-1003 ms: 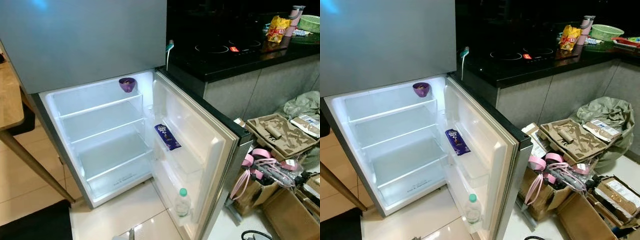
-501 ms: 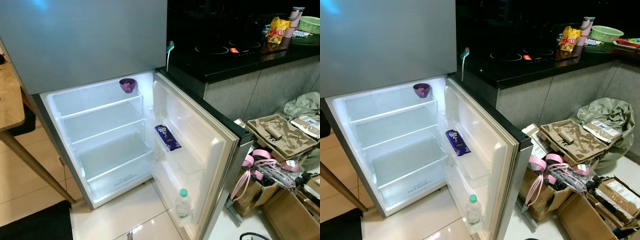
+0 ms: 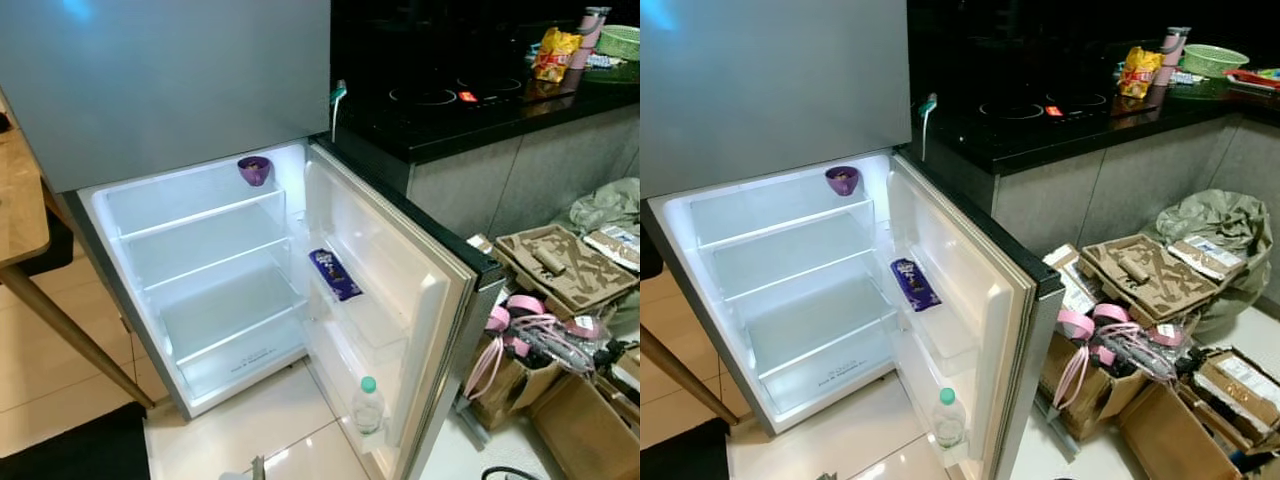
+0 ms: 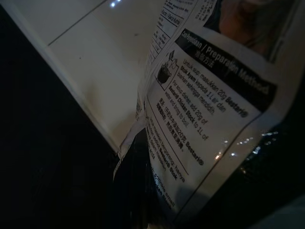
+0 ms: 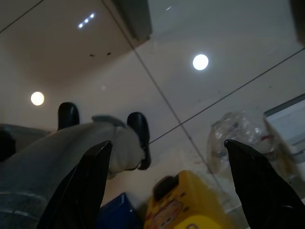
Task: Restocking fridge
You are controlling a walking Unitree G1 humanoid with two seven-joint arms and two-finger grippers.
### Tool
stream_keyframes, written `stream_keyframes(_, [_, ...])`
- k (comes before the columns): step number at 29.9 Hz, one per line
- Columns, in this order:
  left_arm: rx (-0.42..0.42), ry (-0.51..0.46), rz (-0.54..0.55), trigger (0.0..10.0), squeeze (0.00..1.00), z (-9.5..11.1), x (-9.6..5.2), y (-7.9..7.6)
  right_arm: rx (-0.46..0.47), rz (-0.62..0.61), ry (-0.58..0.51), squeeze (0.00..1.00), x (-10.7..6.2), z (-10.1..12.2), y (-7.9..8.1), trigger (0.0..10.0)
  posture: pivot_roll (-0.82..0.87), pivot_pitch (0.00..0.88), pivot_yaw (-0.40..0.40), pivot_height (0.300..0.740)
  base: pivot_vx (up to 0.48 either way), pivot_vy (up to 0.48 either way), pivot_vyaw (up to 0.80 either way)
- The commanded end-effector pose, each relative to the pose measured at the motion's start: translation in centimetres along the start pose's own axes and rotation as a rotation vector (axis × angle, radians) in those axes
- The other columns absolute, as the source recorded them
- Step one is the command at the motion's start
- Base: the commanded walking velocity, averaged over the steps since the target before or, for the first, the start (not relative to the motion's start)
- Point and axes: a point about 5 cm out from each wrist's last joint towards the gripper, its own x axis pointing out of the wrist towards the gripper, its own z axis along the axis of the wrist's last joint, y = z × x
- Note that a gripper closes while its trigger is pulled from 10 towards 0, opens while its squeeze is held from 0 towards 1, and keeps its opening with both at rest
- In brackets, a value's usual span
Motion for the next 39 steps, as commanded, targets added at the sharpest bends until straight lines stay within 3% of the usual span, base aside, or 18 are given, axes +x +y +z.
stream_keyframes(1, [0.016,0.001,0.019,10.0,0.0,0.0,-0.2,1.0,0.021,-0.01,-0.002,0.0,-0.1,-0.4,-0.1,10.0,-0.08,0.007,0.023,0.74,0.0,0.0,0.0])
stream_keyframes(19, [0.05,-0.024,0.011,10.0,0.0,1.3,-0.1,1.3,0.069,-0.016,-0.013,0.0,-0.1,-0.7,0.1,10.0,-0.08,0.007,0.062,0.74,0.0,0.0,0.0])
stream_keyframes(39, [0.049,-0.008,0.023,10.0,0.0,0.9,-0.3,2.2,0.116,-0.036,-0.011,0.0,-0.4,-1.8,-0.2,10.0,-0.08,0.0,0.091,0.74,0.0,0.0,0.0])
